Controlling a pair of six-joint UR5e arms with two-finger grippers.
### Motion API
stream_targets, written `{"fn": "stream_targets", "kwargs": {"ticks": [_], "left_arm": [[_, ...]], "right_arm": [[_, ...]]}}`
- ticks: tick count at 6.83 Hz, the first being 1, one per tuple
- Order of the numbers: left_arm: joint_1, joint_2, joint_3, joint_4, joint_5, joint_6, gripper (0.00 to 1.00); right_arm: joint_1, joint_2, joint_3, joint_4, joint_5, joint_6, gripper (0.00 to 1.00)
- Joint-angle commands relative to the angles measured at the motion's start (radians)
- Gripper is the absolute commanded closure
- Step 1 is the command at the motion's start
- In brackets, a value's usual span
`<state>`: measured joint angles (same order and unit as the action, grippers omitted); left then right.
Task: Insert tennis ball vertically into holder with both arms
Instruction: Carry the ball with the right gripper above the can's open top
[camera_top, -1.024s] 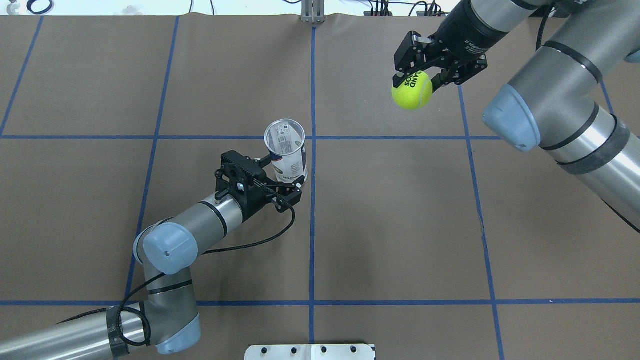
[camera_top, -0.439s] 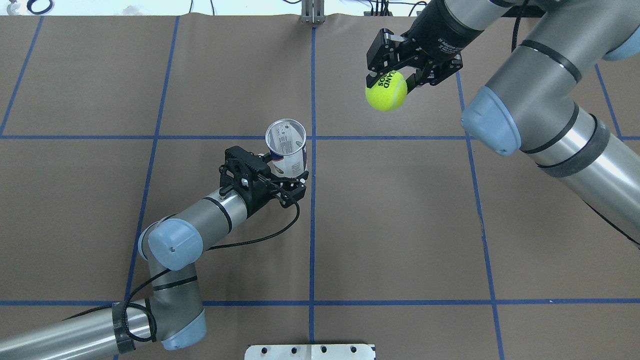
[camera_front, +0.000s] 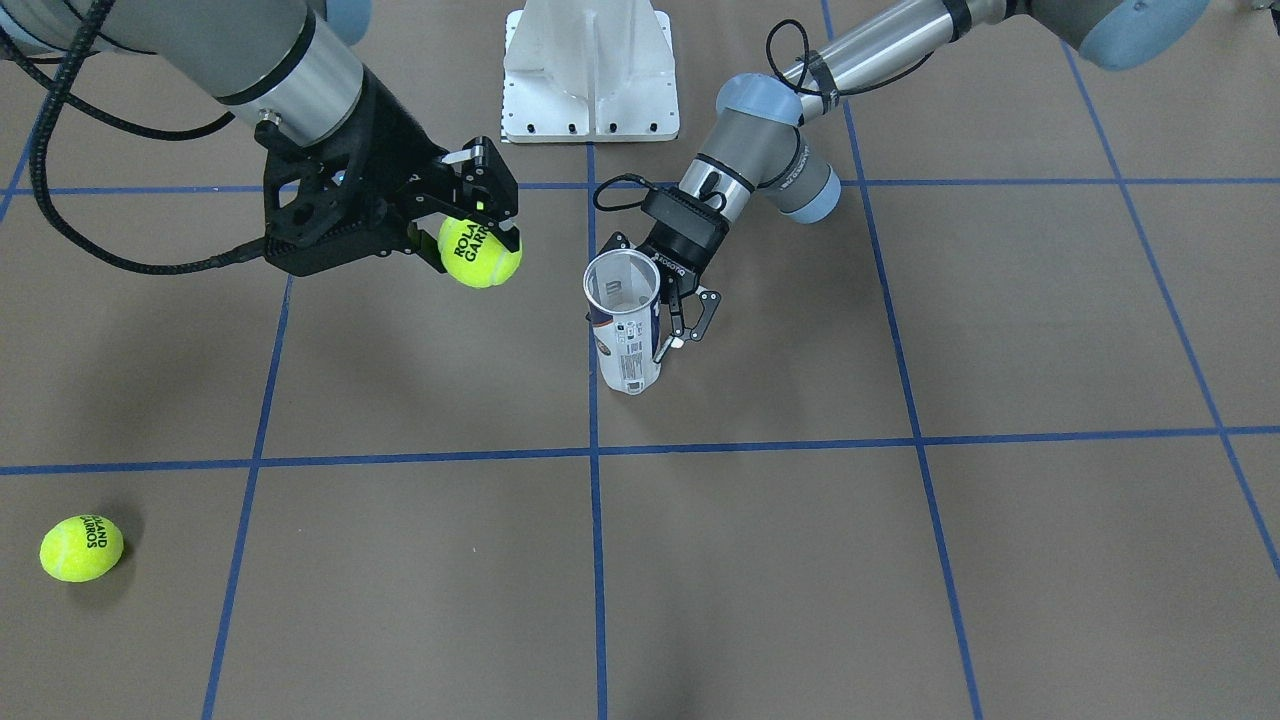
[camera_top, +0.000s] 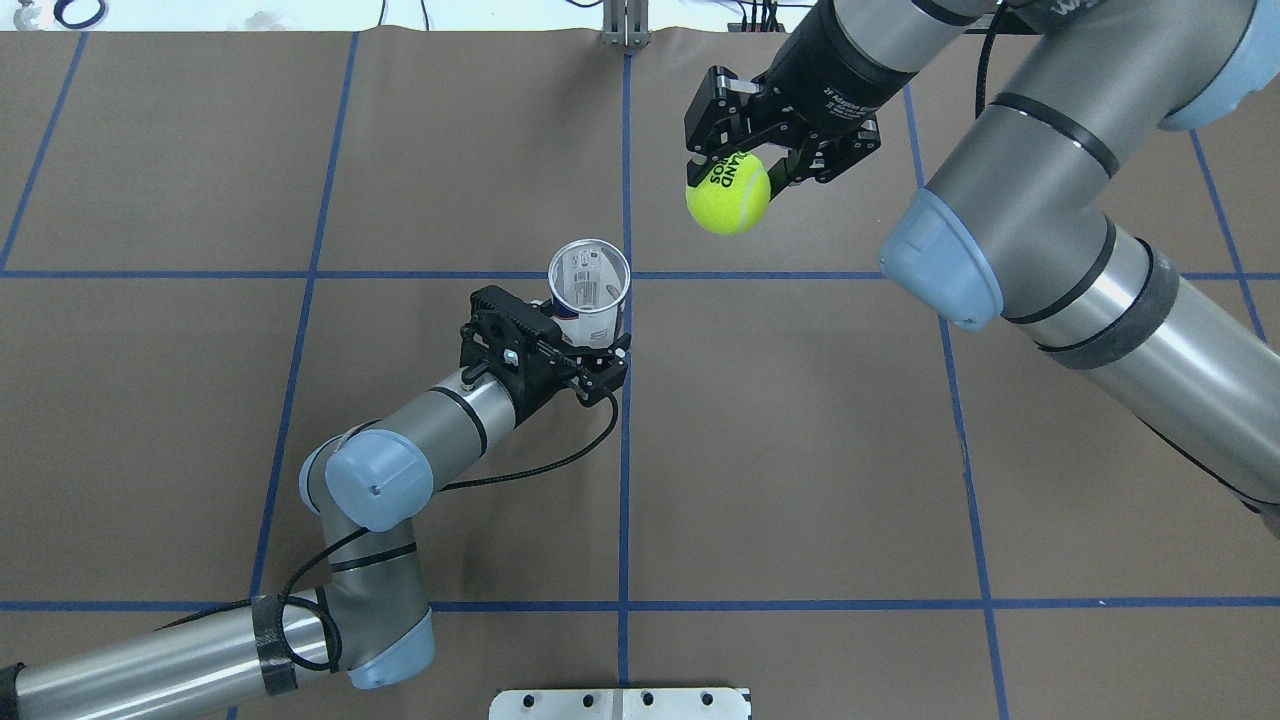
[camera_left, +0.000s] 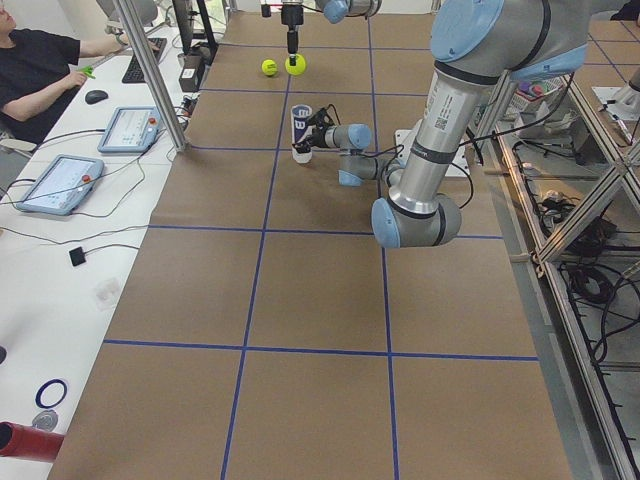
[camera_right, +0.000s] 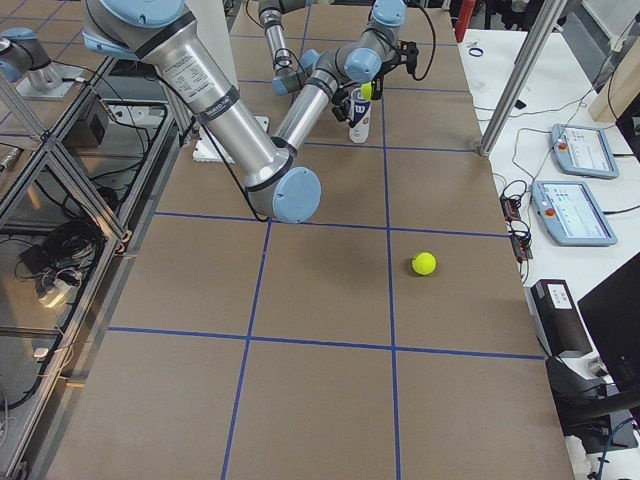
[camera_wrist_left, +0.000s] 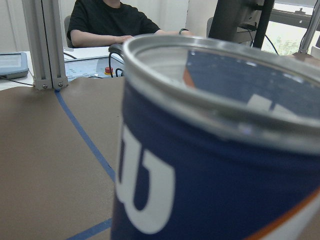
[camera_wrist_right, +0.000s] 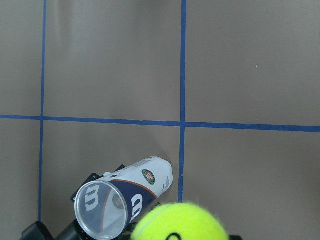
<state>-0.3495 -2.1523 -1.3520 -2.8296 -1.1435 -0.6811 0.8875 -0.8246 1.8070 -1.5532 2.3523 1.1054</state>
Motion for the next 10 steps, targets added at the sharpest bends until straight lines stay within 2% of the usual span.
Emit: {"fn": "stream_targets", "kwargs": {"ticks": [1, 2, 3, 7, 9, 10], "left_arm": [[-0.005, -0.003, 0.005, -0.001, 0.001, 0.000, 0.01], [-0.008, -0.003, 0.005, -0.002, 0.004, 0.000, 0.01], [-0.009, -0.001, 0.005, -0.010, 0.046, 0.000, 0.02], [-0.009, 0.000, 0.005, -0.011, 0.048, 0.000, 0.10], [-0.009, 0.002, 0.005, -0.013, 0.048, 0.000, 0.21], [-0.009, 0.000, 0.005, -0.013, 0.048, 0.000, 0.21]], "right_arm": [[-0.042, 0.041, -0.002, -0.001, -0.033, 0.053, 1.00], [-0.051, 0.047, -0.002, -0.001, -0.036, 0.053, 1.00], [-0.073, 0.054, -0.003, -0.001, -0.059, 0.057, 1.00], [-0.137, 0.079, -0.009, -0.001, -0.117, 0.088, 1.00], [-0.143, 0.087, -0.017, 0.001, -0.125, 0.114, 1.00], [-0.145, 0.113, -0.050, 0.002, -0.148, 0.126, 1.00]]}}
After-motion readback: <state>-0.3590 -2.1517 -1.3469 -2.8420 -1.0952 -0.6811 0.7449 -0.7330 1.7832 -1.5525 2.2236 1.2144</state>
